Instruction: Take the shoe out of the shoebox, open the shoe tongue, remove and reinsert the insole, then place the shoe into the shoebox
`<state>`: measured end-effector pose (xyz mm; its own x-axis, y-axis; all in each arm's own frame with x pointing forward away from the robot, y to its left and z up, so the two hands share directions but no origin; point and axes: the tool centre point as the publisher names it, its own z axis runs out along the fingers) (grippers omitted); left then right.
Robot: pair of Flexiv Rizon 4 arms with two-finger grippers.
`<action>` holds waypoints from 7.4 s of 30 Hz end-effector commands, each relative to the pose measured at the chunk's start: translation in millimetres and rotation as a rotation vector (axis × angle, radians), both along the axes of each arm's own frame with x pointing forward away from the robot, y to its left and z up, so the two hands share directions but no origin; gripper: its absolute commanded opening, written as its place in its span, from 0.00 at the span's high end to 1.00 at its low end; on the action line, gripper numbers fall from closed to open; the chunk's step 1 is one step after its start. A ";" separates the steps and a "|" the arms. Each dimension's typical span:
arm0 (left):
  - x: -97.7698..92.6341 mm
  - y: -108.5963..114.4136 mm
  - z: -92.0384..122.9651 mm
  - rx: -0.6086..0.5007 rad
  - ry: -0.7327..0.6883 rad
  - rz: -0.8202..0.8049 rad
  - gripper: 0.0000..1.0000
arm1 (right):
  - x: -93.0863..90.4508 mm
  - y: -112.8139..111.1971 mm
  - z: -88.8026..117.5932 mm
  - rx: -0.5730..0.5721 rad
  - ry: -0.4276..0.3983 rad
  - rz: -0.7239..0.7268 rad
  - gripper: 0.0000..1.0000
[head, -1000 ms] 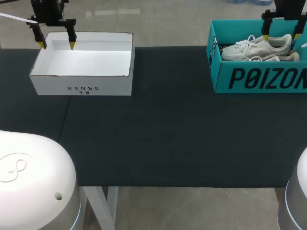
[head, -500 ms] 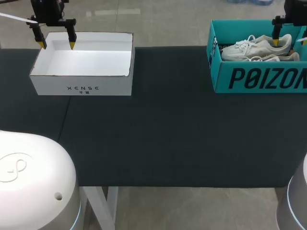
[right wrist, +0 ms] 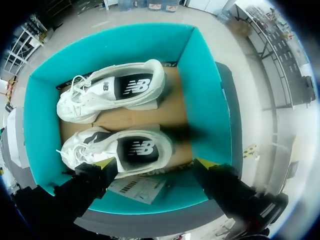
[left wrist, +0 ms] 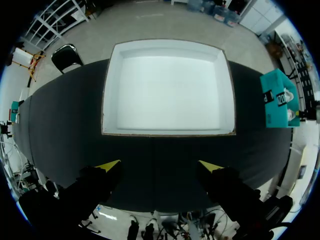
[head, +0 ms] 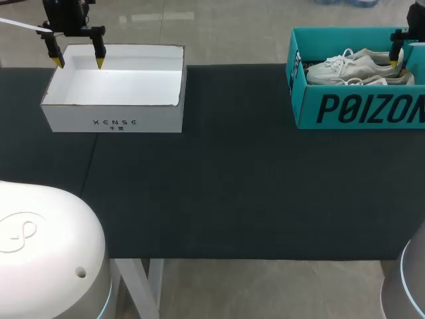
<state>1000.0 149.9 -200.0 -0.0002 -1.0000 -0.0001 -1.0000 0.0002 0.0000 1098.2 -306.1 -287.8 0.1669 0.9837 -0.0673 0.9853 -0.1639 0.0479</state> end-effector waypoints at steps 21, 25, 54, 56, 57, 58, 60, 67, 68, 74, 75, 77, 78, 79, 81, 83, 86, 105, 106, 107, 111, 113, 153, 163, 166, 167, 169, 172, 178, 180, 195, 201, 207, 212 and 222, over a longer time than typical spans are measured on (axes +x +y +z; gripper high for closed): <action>0.0 0.1 0.0 0.000 0.000 0.000 0.00 | 2.0 -14.7 -69.1 -0.014 0.058 -0.037 0.11; 0.0 0.1 0.0 0.000 0.000 0.000 0.00 | 0.7 -13.6 -71.8 -0.040 0.072 -0.031 0.29; 0.0 0.1 0.0 0.000 0.000 0.000 0.00 | -24.5 -19.2 -29.3 -0.113 0.047 -0.145 1.00; 0.0 0.1 0.0 0.000 0.000 0.000 0.00 | -29.2 -15.4 -13.5 -0.119 0.021 -0.157 1.00; 0.0 0.1 0.0 0.000 0.000 0.000 0.00 | -31.4 -13.7 -5.4 -0.102 0.015 -0.169 1.00; 0.0 0.1 0.0 0.000 0.000 0.000 0.00 | -33.1 -13.1 1.0 -0.064 -0.011 -0.189 1.00; 0.0 0.1 0.0 0.000 0.000 0.000 0.00 | -36.9 -9.1 18.1 -0.062 -0.007 -0.206 1.00; 0.0 0.1 0.0 0.000 0.000 0.000 0.00 | -57.4 25.4 85.2 -0.034 -0.055 -0.210 1.00; 0.0 0.1 0.0 0.000 0.000 0.000 0.00 | -59.8 30.7 90.7 -0.051 -0.047 -0.207 1.00; 0.0 0.1 0.0 0.000 0.000 0.000 0.00 | -75.7 70.5 115.6 -0.139 0.013 -0.216 1.00; 0.0 0.1 0.0 0.000 0.000 0.000 0.00 | -78.2 76.6 117.8 -0.153 0.016 -0.207 1.00; 0.0 0.1 0.0 0.000 0.000 0.000 0.00 | -84.0 88.9 120.3 -0.165 0.024 -0.217 1.00; 0.0 0.1 0.0 0.000 0.000 0.000 0.00 | -85.3 92.4 120.4 -0.169 0.024 -0.214 1.00; 0.0 0.1 0.0 0.000 0.000 0.000 0.00 | -86.5 95.2 120.1 -0.166 0.030 -0.211 1.00; 0.0 0.1 0.0 0.000 0.000 0.000 0.00 | -89.9 105.6 120.7 -0.161 0.036 -0.200 1.00; 0.0 0.1 0.0 0.000 0.000 0.000 0.00 | -91.8 116.9 119.8 -0.171 0.053 -0.184 1.00; 0.0 0.1 0.0 0.000 0.000 0.000 0.00 | -94.0 133.8 118.1 -0.177 0.075 -0.141 1.00; 0.0 0.1 0.0 0.000 0.000 0.000 0.00 | -111.9 157.9 116.7 -0.165 0.078 -0.121 1.00; 0.0 0.1 0.0 0.000 0.000 0.000 0.00 | -125.0 174.4 114.0 -0.223 0.073 -0.141 1.00; 0.0 0.1 0.0 0.000 0.000 0.000 0.00 | -133.8 185.2 110.4 -0.233 0.065 -0.146 1.00; 0.0 0.1 0.0 0.000 0.000 0.000 0.00 | -157.4 212.3 90.3 -0.236 0.038 -0.143 1.00; 0.0 0.1 0.0 0.000 0.000 0.000 0.00 | -169.7 218.3 81.7 -0.210 0.021 -0.175 1.00; 0.0 0.1 0.0 0.000 0.000 0.000 0.00 | -220.9 365.2 -46.4 -0.377 0.139 -0.234 1.00; 0.0 0.1 0.0 0.000 0.000 0.000 0.00 | -232.5 360.3 -58.3 -0.394 0.090 -0.251 1.00; 0.0 0.1 0.0 0.000 0.000 0.000 0.00 | -234.6 352.9 -61.7 -0.392 0.067 -0.258 1.00; 0.0 0.1 0.0 0.000 0.000 0.000 0.00 | -234.8 350.1 -63.6 -0.392 0.066 -0.259 1.00; 0.0 0.1 0.0 0.000 0.000 0.000 0.00 | -234.8 346.2 -67.3 -0.395 0.060 -0.260 1.00; 0.0 0.1 0.0 0.000 0.000 0.000 0.00 | -234.6 339.8 -73.2 -0.399 0.064 -0.267 1.00; 0.0 0.1 0.0 0.000 0.000 0.000 0.00 | -242.1 335.0 -69.9 -0.334 0.097 -0.265 0.00; 0.0 0.1 0.0 0.000 0.000 0.000 0.00 | -243.3 337.6 -66.0 -0.312 0.103 -0.245 0.00; 0.0 0.1 0.0 0.000 0.000 0.000 0.00 | -246.9 358.8 16.4 0.044 -0.059 0.505 0.00; 0.0 0.1 0.0 0.000 0.000 0.000 0.00 | -242.2 368.1 27.5 0.129 -0.043 0.727 0.00; 0.0 0.1 0.0 0.000 0.000 0.000 0.00 | -242.2 368.1 27.5 0.129 -0.043 0.727 0.00; 0.0 0.1 0.0 0.000 0.000 0.000 0.00 | -242.2 368.1 27.5 0.129 -0.043 0.727 0.00; 0.0 0.1 0.0 0.000 0.000 0.000 0.00 | -242.2 368.1 27.5 0.129 -0.043 0.727 0.00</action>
<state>1000.1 149.8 -200.0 -0.0002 -1.0000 -0.0001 -1.0000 0.0002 0.0001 857.8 66.5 -258.6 -0.5269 0.8498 0.0174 0.8470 0.5232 0.0941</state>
